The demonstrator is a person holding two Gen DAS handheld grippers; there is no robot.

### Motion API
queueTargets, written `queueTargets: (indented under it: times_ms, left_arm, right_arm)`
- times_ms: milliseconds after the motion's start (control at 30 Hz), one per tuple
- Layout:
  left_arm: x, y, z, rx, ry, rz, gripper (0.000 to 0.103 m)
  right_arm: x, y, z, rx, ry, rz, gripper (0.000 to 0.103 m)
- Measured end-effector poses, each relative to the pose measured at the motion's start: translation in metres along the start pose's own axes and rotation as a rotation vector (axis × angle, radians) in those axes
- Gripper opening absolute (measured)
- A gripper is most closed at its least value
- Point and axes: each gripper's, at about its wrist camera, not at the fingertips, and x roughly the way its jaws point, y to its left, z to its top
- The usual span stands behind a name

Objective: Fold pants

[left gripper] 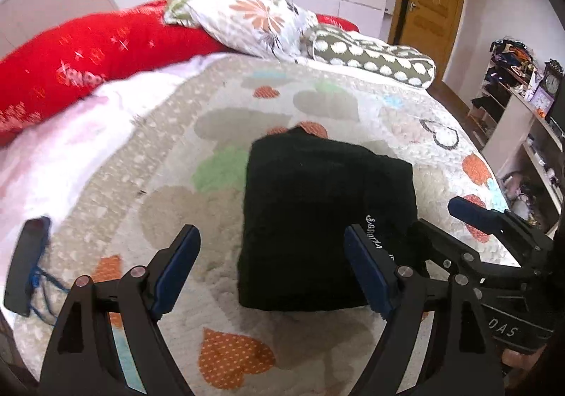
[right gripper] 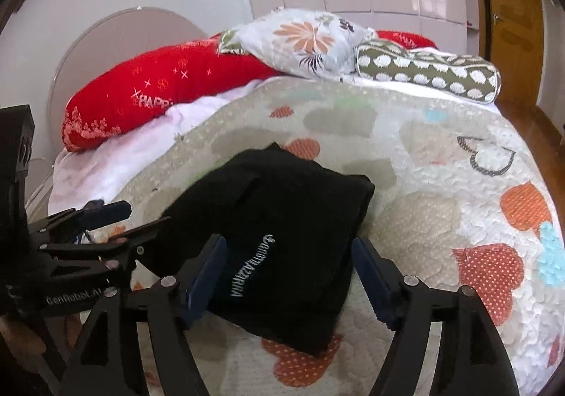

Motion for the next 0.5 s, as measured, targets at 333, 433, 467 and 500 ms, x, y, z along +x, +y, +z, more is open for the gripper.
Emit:
queueTargets:
  times_ms: [333,433,467,500]
  left_arm:
    - [-0.026,0.01,0.001,-0.015,-0.062,0.038,0.085]
    - [-0.033,0.009,0.0,-0.015,-0.078,0.037,0.085]
    - [-0.035,0.008,-0.001,-0.013,-0.083,0.038,0.085]
    - [-0.037,0.007,-0.001,-0.01,-0.088,0.039,0.085]
  right_arm:
    - [-0.02,0.005,-0.008,0.02,-0.026,-0.038,0.082]
    - [-0.026,0.005,-0.01,0.02,-0.027,-0.04,0.082]
    - [-0.027,0.006,-0.011,0.021,-0.027,-0.041,0.082]
    - [-0.029,0.006,-0.012,0.02,-0.024,-0.043,0.082]
